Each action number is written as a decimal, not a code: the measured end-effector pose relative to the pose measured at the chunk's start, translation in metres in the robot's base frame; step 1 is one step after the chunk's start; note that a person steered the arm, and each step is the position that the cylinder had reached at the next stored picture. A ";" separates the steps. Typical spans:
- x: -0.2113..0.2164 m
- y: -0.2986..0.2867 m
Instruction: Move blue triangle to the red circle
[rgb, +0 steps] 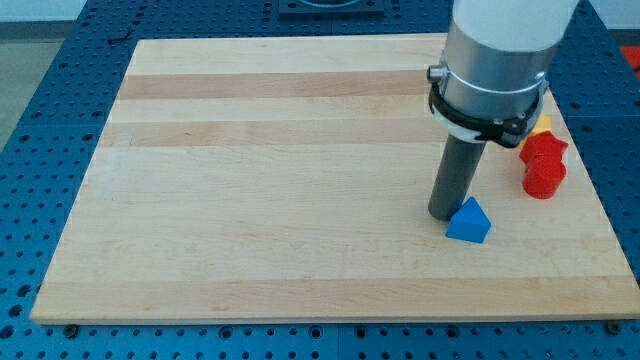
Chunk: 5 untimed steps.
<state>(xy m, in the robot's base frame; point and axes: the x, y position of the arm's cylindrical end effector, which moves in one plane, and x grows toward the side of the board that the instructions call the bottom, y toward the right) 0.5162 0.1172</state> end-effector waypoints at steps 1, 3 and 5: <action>0.028 -0.012; 0.037 0.028; 0.025 0.079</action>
<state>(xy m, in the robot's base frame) 0.5414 0.1960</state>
